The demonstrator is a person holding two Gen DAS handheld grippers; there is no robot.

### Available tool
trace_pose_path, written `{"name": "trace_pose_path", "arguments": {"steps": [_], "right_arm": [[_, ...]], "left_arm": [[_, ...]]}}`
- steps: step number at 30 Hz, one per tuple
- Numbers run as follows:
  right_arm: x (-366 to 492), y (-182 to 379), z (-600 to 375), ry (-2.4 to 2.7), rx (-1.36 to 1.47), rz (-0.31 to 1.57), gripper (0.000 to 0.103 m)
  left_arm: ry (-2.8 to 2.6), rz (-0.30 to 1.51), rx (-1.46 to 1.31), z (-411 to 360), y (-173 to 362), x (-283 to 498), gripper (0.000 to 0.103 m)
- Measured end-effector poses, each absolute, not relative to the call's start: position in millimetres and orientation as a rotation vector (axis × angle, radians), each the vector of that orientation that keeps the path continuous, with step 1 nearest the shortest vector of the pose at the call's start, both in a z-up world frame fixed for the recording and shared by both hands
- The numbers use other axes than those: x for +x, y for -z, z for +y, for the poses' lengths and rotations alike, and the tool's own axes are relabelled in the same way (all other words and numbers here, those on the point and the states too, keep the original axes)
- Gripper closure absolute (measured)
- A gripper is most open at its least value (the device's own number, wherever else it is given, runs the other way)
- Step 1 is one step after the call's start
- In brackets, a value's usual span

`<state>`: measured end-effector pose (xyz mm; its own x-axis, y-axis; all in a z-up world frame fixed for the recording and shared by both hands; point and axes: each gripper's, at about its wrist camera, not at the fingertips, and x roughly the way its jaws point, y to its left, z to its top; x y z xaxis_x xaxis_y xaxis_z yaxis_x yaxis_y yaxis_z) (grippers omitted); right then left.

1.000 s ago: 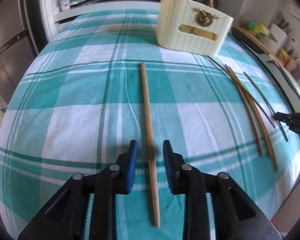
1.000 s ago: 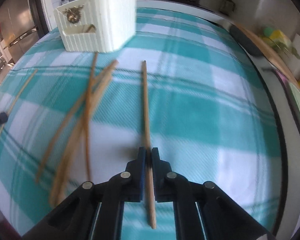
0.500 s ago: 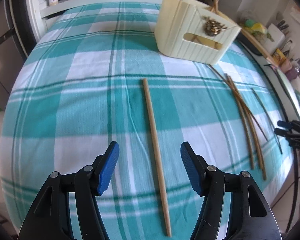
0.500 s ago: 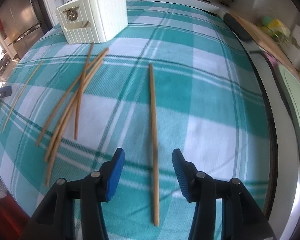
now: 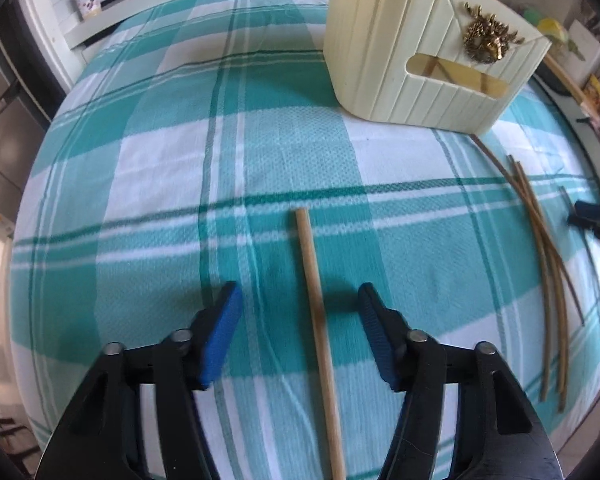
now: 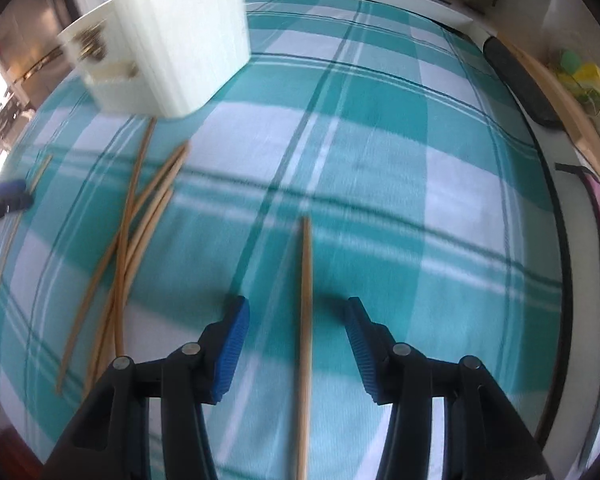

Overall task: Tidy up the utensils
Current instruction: 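Grasp a wooden chopstick with the left tool while the right tool grasps another chopstick, then carry both chopsticks over the cream caddy and open both tools to drop them in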

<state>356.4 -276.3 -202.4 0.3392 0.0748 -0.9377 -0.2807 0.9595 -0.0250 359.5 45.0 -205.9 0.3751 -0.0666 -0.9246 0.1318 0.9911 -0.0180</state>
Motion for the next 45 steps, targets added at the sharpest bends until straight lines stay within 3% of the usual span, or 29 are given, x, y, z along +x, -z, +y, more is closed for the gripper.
{"name": "trace_pose_path", "arguments": {"steps": [2,3,7,22,32,45], "right_arm": [[367,202,-274,-0.214,-0.180,1.196,0.097],[370,202,-273,-0.204,-0.168,1.193,0.097],[366,190,-270,-0.193,-0.148,1.135,0.097],[258,25,-293,-0.306,-0.055,0.711,0.097],[235,-5,-282,-0.329,-0.048,0.600,0.097],[258,-25,-269,-0.329,-0.094,0.596,0.097]], "left_arm": [[0.145,1.167,0.075,39,204,359,0.095],[0.149,1.171,0.073,38,204,358,0.097],[0.154,1.115,0.059,37,192,348,0.098],[0.292,0.709,-0.106,73,46,257,0.098],[0.319,0.654,-0.138,75,21,238,0.098],[0.301,0.556,-0.140,82,-29,257,0.098]]}}
